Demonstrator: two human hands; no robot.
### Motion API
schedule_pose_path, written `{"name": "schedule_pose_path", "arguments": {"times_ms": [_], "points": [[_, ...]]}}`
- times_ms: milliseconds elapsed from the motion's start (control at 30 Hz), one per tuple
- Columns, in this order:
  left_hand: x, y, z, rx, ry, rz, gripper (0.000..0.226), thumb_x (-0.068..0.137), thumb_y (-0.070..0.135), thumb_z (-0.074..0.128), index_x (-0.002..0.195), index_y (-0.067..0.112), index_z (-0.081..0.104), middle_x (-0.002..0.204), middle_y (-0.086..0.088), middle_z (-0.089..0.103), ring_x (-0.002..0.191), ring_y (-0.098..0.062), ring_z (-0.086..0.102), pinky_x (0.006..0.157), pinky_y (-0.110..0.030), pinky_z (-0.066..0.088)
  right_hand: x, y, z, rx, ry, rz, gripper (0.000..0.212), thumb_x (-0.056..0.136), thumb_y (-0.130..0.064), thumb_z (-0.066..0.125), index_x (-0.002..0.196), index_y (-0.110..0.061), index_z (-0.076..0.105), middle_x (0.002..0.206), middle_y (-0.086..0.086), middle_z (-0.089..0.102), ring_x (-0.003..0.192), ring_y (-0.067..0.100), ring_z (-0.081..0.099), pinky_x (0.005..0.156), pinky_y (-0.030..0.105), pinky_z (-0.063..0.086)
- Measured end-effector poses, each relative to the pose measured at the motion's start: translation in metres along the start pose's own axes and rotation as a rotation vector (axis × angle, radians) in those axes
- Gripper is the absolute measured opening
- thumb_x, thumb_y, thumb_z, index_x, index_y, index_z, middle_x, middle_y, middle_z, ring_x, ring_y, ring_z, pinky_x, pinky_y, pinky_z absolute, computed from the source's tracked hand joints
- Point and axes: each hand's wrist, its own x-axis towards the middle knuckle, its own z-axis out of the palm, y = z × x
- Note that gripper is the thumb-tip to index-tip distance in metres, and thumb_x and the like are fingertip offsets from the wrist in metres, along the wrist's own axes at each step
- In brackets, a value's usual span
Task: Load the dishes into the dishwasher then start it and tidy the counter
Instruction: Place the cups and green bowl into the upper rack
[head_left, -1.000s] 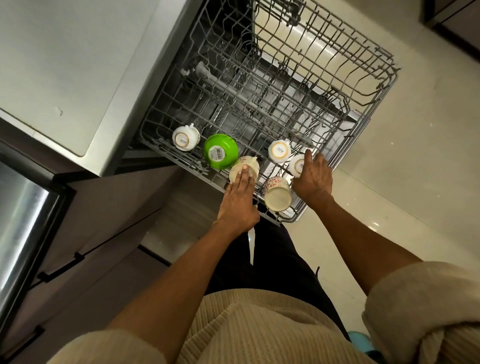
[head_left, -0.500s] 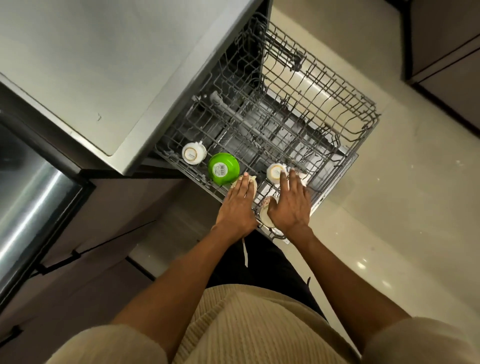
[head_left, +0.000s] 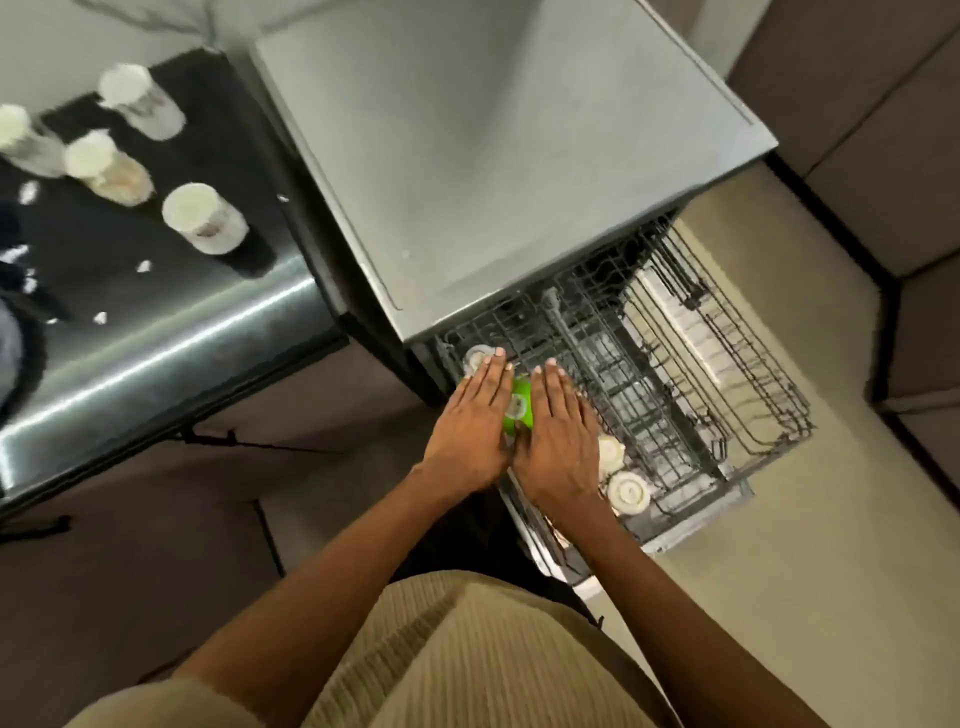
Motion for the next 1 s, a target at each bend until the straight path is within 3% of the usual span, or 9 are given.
{"name": "schedule_pose_path", "arguments": {"times_ms": [167, 333, 533, 633, 800, 1000], "points": [[-0.022, -0.025, -0.027, -0.056, 0.14, -0.092, 0.074, 0.096, 0.037, 0.033, 0.159, 0.012, 0.004, 0.167, -0.007, -0.008, 0.153, -0.017, -0.01, 0.125, -0.038, 0.005, 0.015, -0.042, -0.015, -0.024, 0.019, -0.169, 0.076, 0.096, -0.032, 0.048, 0.161, -0.015, 0.014, 0.169, 0.006, 0.008, 0.156, 0.019, 0.007, 0.125, 0.039, 0.009], [-0.044, -0.055, -0.057, -0.108, 0.267, -0.174, 0.076, 0.091, 0.044, 0.017, 0.159, 0.012, 0.005, 0.167, -0.006, -0.007, 0.153, -0.015, -0.01, 0.126, -0.039, 0.006, 0.032, -0.091, -0.027, -0.053, 0.027, -0.349, 0.073, 0.099, -0.034, 0.045, 0.162, -0.017, 0.011, 0.17, 0.003, 0.004, 0.156, 0.016, 0.001, 0.125, 0.037, 0.003], [-0.059, -0.114, -0.085, -0.137, 0.364, -0.293, 0.076, 0.097, 0.037, 0.035, 0.159, 0.014, -0.002, 0.166, -0.003, -0.016, 0.151, -0.011, -0.019, 0.126, -0.037, 0.002, 0.058, -0.157, -0.03, -0.042, 0.038, -0.507, 0.071, 0.102, -0.034, 0.044, 0.162, -0.019, 0.01, 0.17, 0.002, 0.0, 0.156, 0.016, -0.001, 0.126, 0.039, 0.011], [-0.064, -0.146, -0.102, -0.168, 0.413, -0.302, 0.078, 0.098, 0.031, 0.043, 0.159, 0.013, -0.001, 0.166, -0.003, -0.015, 0.151, -0.011, -0.018, 0.126, -0.036, 0.001, 0.075, -0.194, -0.028, -0.038, 0.049, -0.53, 0.072, 0.1, -0.033, 0.046, 0.162, -0.018, 0.012, 0.17, 0.003, 0.001, 0.156, 0.016, 0.0, 0.126, 0.039, 0.012], [-0.065, -0.21, -0.133, -0.199, 0.46, -0.281, 0.078, 0.093, 0.028, 0.04, 0.159, 0.011, 0.002, 0.167, -0.005, -0.01, 0.152, -0.013, -0.014, 0.126, -0.038, 0.004, 0.109, -0.259, -0.022, 0.0, 0.029, -0.529, 0.074, 0.101, -0.034, 0.05, 0.162, -0.02, 0.01, 0.17, 0.002, 0.003, 0.156, 0.016, 0.001, 0.127, 0.038, 0.011], [-0.057, -0.288, -0.164, -0.232, 0.449, -0.255, 0.089, 0.083, 0.02, 0.049, 0.159, 0.008, 0.003, 0.166, -0.01, -0.003, 0.154, -0.017, -0.007, 0.126, -0.037, 0.006, 0.157, -0.328, -0.016, 0.016, 0.072, -0.487, 0.076, 0.098, -0.026, 0.058, 0.161, -0.02, 0.016, 0.168, 0.01, 0.015, 0.155, 0.024, 0.014, 0.123, 0.04, 0.02]]}}
